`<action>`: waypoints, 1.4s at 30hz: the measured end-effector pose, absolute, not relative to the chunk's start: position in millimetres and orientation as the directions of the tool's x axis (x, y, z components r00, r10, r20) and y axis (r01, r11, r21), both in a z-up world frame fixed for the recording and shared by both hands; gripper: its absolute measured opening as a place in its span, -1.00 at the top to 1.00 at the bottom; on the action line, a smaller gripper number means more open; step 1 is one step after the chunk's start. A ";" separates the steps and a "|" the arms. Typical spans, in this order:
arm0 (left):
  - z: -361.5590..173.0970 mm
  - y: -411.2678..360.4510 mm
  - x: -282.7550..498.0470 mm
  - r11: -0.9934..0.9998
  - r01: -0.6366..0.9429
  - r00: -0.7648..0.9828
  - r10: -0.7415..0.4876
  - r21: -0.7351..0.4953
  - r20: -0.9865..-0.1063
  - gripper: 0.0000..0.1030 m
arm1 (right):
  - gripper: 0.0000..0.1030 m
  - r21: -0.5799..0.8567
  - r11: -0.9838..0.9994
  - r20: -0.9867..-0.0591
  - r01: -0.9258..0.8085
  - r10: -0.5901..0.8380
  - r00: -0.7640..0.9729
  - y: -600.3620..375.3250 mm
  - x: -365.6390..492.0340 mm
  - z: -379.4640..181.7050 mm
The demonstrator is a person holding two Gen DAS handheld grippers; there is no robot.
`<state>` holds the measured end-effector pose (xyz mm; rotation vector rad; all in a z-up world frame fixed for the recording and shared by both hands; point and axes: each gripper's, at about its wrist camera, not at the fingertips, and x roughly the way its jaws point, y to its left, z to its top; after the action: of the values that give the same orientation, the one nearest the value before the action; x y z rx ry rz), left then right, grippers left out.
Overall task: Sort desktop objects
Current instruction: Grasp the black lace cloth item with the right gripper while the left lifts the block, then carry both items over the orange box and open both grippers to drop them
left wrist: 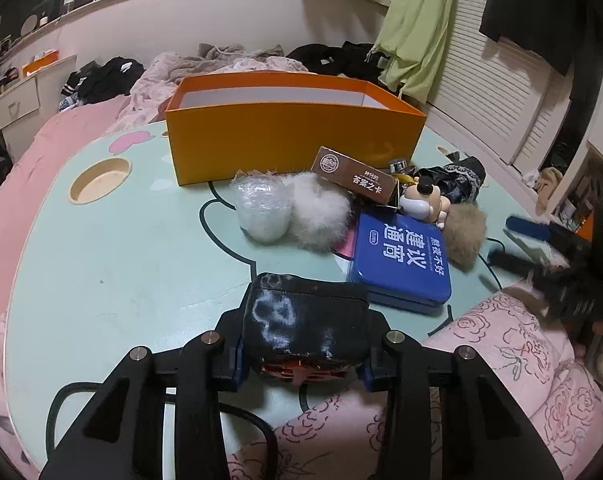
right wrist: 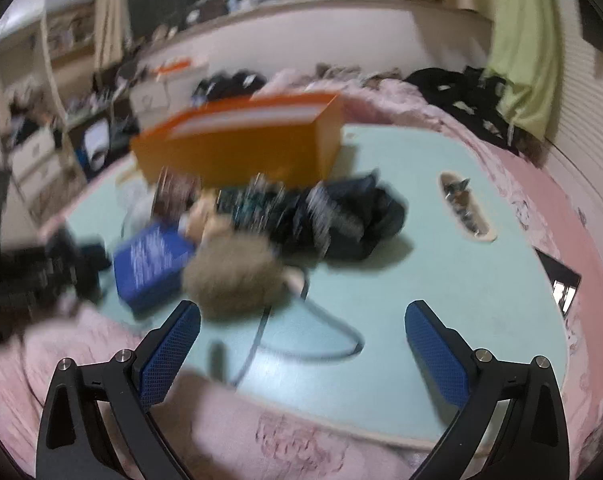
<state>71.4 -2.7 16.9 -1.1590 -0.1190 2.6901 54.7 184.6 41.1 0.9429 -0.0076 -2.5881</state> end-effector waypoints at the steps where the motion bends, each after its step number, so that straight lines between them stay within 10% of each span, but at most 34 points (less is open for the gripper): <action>1: 16.9 -2.2 71.8 -0.975 -0.162 -0.669 0.223 -0.154 -0.709 0.20 | -1.00 0.147 -0.933 -0.604 0.329 -0.348 -0.717 188.0 50.3 46.6; 9: 16.7 -1.1 72.7 -0.975 -0.168 -0.670 0.223 -0.148 -0.709 0.20 | -0.97 0.026 -0.974 -0.691 0.224 -0.180 -0.701 164.3 -14.6 61.1; 13: 17.0 -0.8 72.4 -0.975 -0.167 -0.669 0.222 -0.148 -0.709 0.20 | 0.08 0.095 -0.957 -0.762 0.273 -0.246 -0.599 158.5 -32.0 39.3; 16: 17.4 -1.3 71.5 -0.975 -0.166 -0.670 0.221 -0.148 -0.708 0.20 | 0.26 0.065 -0.958 -0.737 0.280 -0.235 -0.633 155.9 -22.5 43.4; 42: 112.7 -9.1 -21.5 -0.988 -0.128 -0.826 0.153 -0.084 -0.542 0.22 | 0.28 -0.073 -0.931 -0.543 0.357 -0.263 -0.797 87.0 -46.3 139.5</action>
<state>-21.5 -9.1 112.7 -0.8575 -0.0659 2.8687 -46.3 87.0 139.5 0.7776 0.2462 -2.6905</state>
